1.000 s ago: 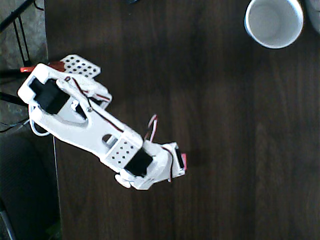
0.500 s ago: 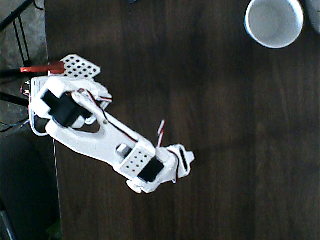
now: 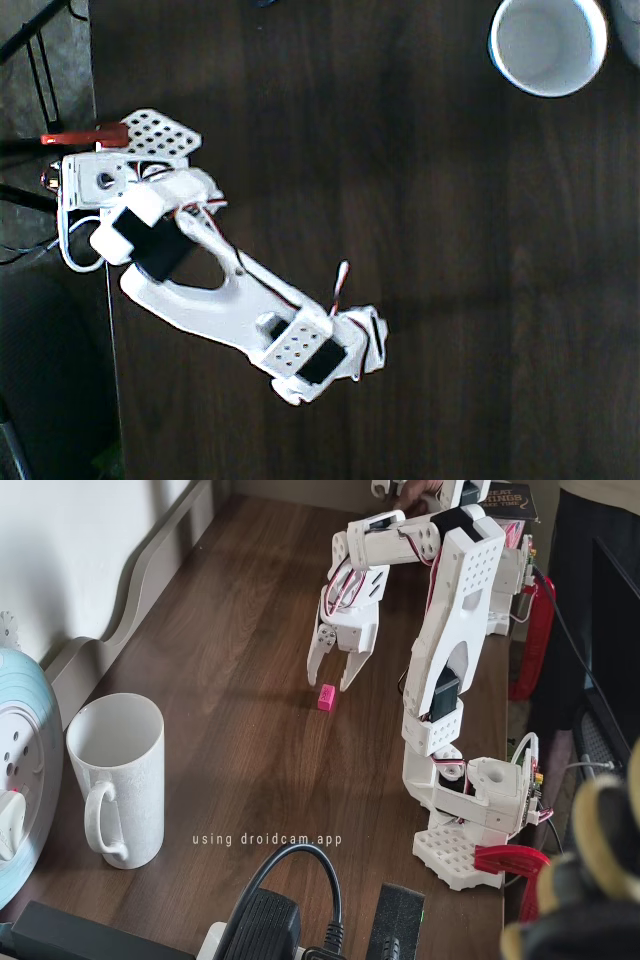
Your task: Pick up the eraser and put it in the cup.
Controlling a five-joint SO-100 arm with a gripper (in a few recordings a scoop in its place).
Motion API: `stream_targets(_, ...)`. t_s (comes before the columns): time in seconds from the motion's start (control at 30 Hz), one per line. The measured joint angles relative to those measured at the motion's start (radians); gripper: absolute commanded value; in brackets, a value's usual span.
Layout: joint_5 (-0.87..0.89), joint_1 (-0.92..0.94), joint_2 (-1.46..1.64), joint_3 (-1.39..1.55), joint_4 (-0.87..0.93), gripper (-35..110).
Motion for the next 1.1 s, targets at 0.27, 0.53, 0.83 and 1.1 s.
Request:
stream_targets(0.27,0.035,0.017,-0.077,-0.055,0.0,4)
stream_targets(0.53,0.026,0.012,-0.078,-0.066,0.0,0)
stream_targets(0.83,0.051,-0.207,0.428,-0.063,0.121,0)
stream_targets(1.1,0.081,-0.69,0.951,-0.091,0.242,0)
